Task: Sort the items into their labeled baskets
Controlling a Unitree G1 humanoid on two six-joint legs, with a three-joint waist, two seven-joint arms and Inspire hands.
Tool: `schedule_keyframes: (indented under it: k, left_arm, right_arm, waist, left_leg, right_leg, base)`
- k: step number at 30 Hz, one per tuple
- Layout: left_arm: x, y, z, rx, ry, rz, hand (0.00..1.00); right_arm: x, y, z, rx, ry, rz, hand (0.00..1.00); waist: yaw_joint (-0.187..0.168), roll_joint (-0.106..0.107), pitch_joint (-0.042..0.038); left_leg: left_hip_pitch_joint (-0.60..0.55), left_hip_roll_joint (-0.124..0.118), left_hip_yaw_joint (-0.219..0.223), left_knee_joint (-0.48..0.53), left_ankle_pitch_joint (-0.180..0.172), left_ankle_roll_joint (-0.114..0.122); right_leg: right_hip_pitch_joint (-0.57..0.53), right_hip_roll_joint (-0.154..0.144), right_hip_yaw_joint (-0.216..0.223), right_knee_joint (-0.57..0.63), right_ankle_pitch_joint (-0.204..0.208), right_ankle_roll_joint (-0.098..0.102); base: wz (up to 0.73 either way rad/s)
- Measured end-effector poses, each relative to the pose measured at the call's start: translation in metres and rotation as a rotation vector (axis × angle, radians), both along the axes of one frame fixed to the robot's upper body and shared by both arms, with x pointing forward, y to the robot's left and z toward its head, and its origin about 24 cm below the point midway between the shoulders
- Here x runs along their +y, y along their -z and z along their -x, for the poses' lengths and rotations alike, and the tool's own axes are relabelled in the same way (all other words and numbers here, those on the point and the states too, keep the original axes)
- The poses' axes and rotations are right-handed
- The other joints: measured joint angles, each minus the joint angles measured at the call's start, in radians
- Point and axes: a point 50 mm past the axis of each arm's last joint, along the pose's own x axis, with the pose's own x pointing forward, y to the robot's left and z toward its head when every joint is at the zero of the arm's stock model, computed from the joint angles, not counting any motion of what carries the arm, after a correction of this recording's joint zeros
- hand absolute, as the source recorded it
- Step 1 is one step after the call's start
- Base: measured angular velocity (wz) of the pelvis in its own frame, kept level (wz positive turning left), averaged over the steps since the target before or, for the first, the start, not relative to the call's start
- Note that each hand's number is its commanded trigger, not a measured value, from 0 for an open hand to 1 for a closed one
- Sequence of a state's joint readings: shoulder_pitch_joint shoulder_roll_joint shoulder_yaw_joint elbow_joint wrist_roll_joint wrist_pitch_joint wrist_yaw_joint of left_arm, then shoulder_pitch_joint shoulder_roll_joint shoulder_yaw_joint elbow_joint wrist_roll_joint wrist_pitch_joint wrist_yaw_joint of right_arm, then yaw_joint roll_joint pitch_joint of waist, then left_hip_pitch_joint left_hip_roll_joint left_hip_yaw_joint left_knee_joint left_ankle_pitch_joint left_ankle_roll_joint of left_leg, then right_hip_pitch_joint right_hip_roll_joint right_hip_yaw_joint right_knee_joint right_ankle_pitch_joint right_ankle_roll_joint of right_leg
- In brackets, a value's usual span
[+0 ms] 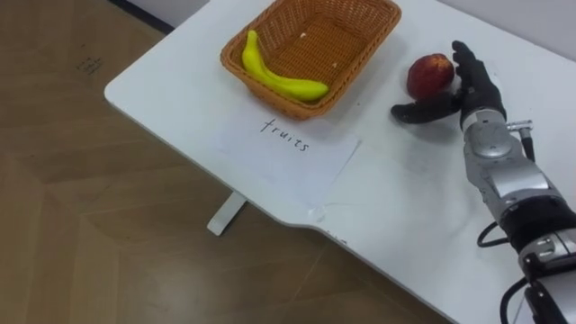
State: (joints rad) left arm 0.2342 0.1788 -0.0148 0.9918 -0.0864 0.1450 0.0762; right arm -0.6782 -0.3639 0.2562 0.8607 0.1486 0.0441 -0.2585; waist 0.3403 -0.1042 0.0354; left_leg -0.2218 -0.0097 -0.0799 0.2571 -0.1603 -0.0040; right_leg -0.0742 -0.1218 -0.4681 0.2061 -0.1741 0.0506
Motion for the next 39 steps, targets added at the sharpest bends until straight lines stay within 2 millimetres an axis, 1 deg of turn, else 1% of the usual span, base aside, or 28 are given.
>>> schedule_keyframes:
  k: [7,18,25,26,27,31,33,37,39]
  left_arm:
    - [0.001,0.000,0.001,0.004,0.000,0.000,0.00]
    - [0.005,-0.001,-0.001,-0.004,0.008,0.008,0.00]
    - [0.011,-0.004,-0.003,-0.018,0.016,-0.007,0.00]
    - [0.012,-0.004,-0.003,-0.020,0.017,-0.009,0.00]
    - [0.012,-0.004,-0.003,-0.022,0.018,-0.010,0.00]
    - [0.012,-0.004,-0.003,-0.022,0.017,-0.008,0.00]
    - [0.012,-0.004,-0.003,-0.021,0.017,-0.008,0.00]
    - [0.012,-0.004,-0.003,-0.021,0.017,-0.008,0.00]
    - [0.012,-0.004,-0.003,-0.022,0.017,-0.008,0.00]
  right_arm:
    - [-0.006,0.006,0.002,0.026,0.021,0.007,0.00]
    - [-0.010,0.006,0.002,0.027,0.031,0.030,0.00]
    - [-0.011,0.007,0.002,0.030,0.032,0.056,0.00]
    - [-0.011,0.007,0.002,0.030,0.032,0.056,0.64]
    - [-0.011,0.007,0.002,0.030,0.032,0.056,1.00]
    - [-0.011,0.007,0.002,0.033,0.033,0.062,1.00]
    - [-0.013,0.007,0.002,0.036,0.037,0.094,1.00]
    - [-0.027,0.002,0.003,0.027,0.077,0.127,1.00]
    - [-0.030,0.000,0.003,0.026,0.085,0.135,1.00]
  waist:
    - [-0.001,-0.010,-0.0005]
    - [-0.009,-0.010,-0.0008]
    - [-0.010,-0.016,-0.0017]
    - [-0.010,-0.018,-0.0013]
    - [-0.011,-0.018,-0.0011]
    - [-0.011,-0.018,-0.0011]
    - [-0.010,-0.018,-0.0010]
    - [-0.007,-0.017,-0.0003]
    - [-0.004,-0.016,0.0002]
  left_leg:
    - [0.000,-0.001,-0.005,0.004,0.000,0.000]
    - [-0.014,-0.003,-0.015,0.013,0.000,0.000]
    - [-0.014,-0.003,-0.017,0.013,0.000,0.000]
    - [-0.014,-0.003,-0.018,0.014,0.000,0.000]
    - [-0.014,-0.003,-0.018,0.014,0.000,0.000]
    - [-0.015,-0.003,-0.018,0.017,0.000,0.000]
    - [-0.015,-0.004,-0.019,0.017,0.000,0.000]
    - [-0.019,-0.004,-0.021,0.017,0.000,0.000]
    - [-0.019,-0.003,-0.021,0.017,0.000,0.000]
  right_leg:
    - [0.005,-0.001,-0.005,-0.001,0.000,0.000]
    - [0.005,0.000,-0.014,-0.001,0.000,0.000]
    - [0.005,0.001,-0.012,-0.001,0.000,0.000]
    - [0.005,0.001,-0.012,-0.001,0.000,0.000]
    - [0.005,0.001,-0.012,-0.001,0.000,0.000]
    - [0.006,0.001,-0.014,-0.001,0.000,0.000]
    - [0.006,0.001,-0.013,-0.001,0.000,0.000]
    - [0.005,0.002,-0.005,-0.001,0.000,0.000]
    - [0.004,0.003,-0.003,-0.001,0.000,0.000]
  base:
    - [0.02]
    - [0.04]
    - [0.00]
    - [0.00]
    - [0.00]
    - [0.00]
    - [0.00]
    - [0.01]
    - [0.00]
